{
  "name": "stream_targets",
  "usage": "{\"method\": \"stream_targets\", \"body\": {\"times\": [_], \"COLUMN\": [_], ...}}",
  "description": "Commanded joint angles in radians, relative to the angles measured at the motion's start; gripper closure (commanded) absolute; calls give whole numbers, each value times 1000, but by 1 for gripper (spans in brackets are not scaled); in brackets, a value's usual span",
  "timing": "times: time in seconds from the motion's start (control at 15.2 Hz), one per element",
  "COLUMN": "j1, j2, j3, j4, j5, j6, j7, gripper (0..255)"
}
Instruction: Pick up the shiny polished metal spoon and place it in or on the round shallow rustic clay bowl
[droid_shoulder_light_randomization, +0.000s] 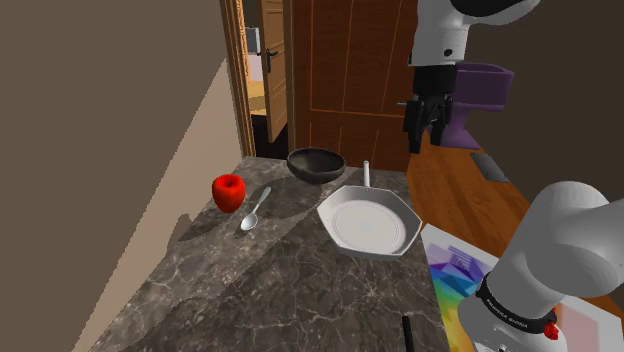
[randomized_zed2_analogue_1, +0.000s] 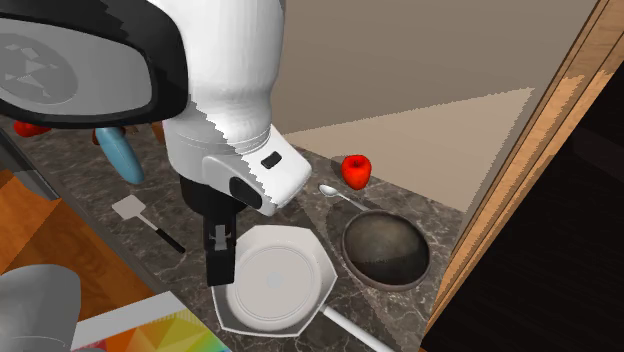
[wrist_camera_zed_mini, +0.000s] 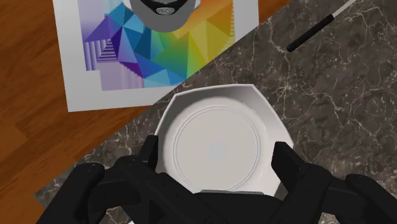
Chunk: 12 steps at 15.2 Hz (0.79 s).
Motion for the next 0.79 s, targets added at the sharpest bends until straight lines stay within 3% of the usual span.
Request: {"method": "stream_targets", "body": {"times": [0.0,0.73], "j1": [0,-3], "j2": [0,235], "j3": [0,190], "j4": [0,-12], "j5": [0,171], "j6": [0,339], "j7": [0,354], "gripper": [0,0]}}
